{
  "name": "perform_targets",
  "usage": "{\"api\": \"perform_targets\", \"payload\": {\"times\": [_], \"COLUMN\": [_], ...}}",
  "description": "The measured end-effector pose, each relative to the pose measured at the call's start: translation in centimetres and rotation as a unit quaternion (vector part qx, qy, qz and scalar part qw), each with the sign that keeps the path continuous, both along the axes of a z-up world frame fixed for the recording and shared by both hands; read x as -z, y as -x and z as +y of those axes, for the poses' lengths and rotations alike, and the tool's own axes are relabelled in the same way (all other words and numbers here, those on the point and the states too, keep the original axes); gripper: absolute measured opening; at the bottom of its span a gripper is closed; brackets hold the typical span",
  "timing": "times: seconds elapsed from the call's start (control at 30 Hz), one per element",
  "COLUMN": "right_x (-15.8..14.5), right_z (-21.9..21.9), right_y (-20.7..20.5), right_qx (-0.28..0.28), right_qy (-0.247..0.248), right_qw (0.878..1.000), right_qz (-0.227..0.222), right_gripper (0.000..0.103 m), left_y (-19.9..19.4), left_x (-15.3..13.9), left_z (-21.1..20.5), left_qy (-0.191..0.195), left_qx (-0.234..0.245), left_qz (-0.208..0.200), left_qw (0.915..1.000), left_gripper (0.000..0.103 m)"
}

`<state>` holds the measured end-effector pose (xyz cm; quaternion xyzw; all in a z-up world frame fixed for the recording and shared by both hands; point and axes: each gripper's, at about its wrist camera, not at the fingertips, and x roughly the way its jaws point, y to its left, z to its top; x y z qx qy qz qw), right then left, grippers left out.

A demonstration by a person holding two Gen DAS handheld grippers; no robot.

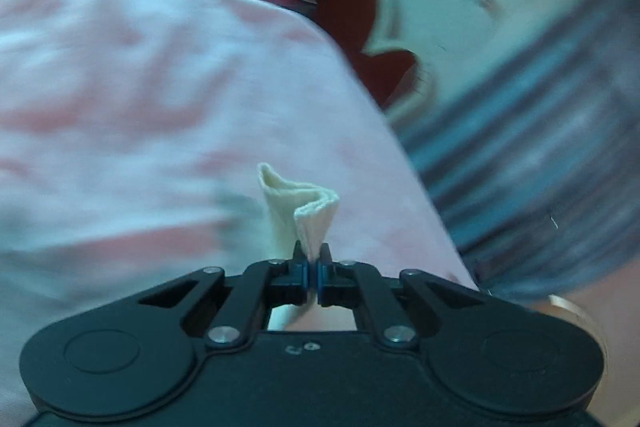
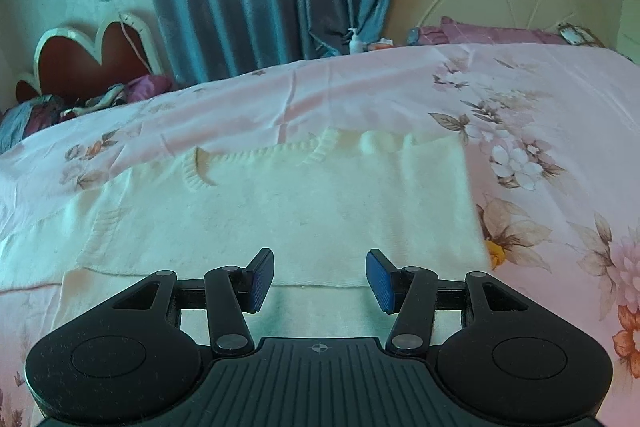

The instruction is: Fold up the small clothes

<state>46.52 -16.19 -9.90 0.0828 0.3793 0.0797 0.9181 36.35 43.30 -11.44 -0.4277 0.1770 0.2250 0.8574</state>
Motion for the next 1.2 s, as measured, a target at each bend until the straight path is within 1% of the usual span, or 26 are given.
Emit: {"api": "perform_targets", "payload": {"times": [0.07,0.1,0.17,0.23,0.27,0.33,0.37,0.43,0.53,0.6,0.63,0.73,0.8,0.83,0.87,0.9,0.93,1.0,1.03,1.1,1.13,1.17,1.2], "right_x": [0.0,0.0,0.0,-0.1,-0.2,-0.3,-0.3,-0.4,-0.6,-0.6,-0.6,-0.7,-0.6,-0.5,-0.5,-0.5,-0.5,-0.8,-1.0,-1.2,-1.2,-1.2,-1.2], "right_z": [-0.3,-0.4,-1.0,-1.5,-1.9,-2.7,-3.3,-4.4,-6.1,-7.1,-7.7,-9.0,-9.9,-10.3,-10.7,-11.1,-11.3,-11.3,-11.2,-10.6,-10.2,-9.6,-9.1], "right_y": [0.1,0.1,0.2,0.4,0.5,0.7,0.8,1.1,1.5,1.8,1.9,2.4,2.6,2.8,2.9,3.0,3.1,3.2,3.1,2.7,2.3,1.8,1.3], "right_qx": [0.003,0.004,0.009,0.012,0.015,0.019,0.023,0.031,0.044,0.048,0.051,0.057,0.060,0.060,0.059,0.057,0.054,0.044,0.037,0.024,0.017,0.010,0.005], "right_qy": [-0.001,-0.002,-0.007,-0.009,-0.011,-0.015,-0.015,-0.020,-0.028,-0.032,-0.033,-0.038,-0.043,-0.046,-0.053,-0.060,-0.067,-0.076,-0.081,-0.104,-0.120,-0.136,-0.145], "right_qw": [1.000,1.000,1.000,1.000,1.000,1.000,1.000,0.999,0.999,0.998,0.998,0.998,0.997,0.997,0.997,0.997,0.996,0.996,0.996,0.994,0.993,0.991,0.989], "right_qz": [-0.001,-0.001,-0.001,-0.002,-0.003,-0.004,-0.006,-0.008,-0.010,-0.011,-0.010,-0.010,-0.005,-0.003,-0.002,-0.001,0.000,-0.004,-0.007,-0.010,-0.009,-0.008,-0.007], "right_gripper": [0.052,0.052,0.052,0.052,0.052,0.052,0.052,0.052,0.052,0.052,0.052,0.052,0.052,0.052,0.052,0.052,0.052,0.052,0.052,0.052,0.052,0.052,0.052], "left_y": [-2.4,-3.8,-6.5,-9.1,-10.3,-11.9,-12.5,-13.5,-14.3,-14.5,-14.8,-15.5,-15.9,-15.8,-16.1,-16.0,-15.5,-14.6,-14.1,-12.8,-12.0,-10.9,-10.3], "left_x": [-1.0,-1.4,-2.2,-2.9,-3.3,-3.6,-3.7,-4.1,-3.9,-3.2,-2.8,-1.6,-0.5,0.1,0.9,1.6,1.8,1.4,1.0,0.1,-0.3,-0.5,-0.9], "left_z": [-2.4,-3.9,-7.5,-11.7,-14.2,-18.2,-20.2,-24.5,-30.8,-34.8,-36.3,-40.1,-42.3,-43.1,-44.0,-44.5,-44.6,-44.7,-44.5,-43.4,-42.3,-40.6,-39.3], "left_qy": [-0.005,-0.007,-0.023,-0.048,-0.065,-0.081,-0.089,-0.113,-0.158,-0.183,-0.197,-0.213,-0.219,-0.218,-0.218,-0.220,-0.220,-0.209,-0.209,-0.218,-0.220,-0.218,-0.211], "left_qx": [0.045,0.078,0.131,0.183,0.209,0.253,0.274,0.320,0.387,0.420,0.430,0.460,0.476,0.484,0.495,0.498,0.497,0.502,0.496,0.473,0.459,0.438,0.426], "left_qz": [-0.009,-0.011,-0.009,0.003,0.012,0.019,0.022,0.028,0.046,0.068,0.078,0.090,0.091,0.096,0.104,0.104,0.089,0.072,0.068,0.066,0.067,0.071,0.077], "left_qw": [0.9989,0.9969,0.9911,0.9820,0.9756,0.9640,0.9574,0.9403,0.9074,0.8864,0.8775,0.8571,0.8470,0.8421,0.8348,0.8325,0.8344,0.8361,0.8399,0.8510,0.8581,0.8693,0.8763], "left_gripper": [0.004,0.004,0.004,0.004,0.004,0.004,0.004,0.004,0.004,0.004,0.004,0.004,0.004,0.006,0.011,0.024,0.041,0.057,0.060,0.061,0.061,0.061,0.059]}}
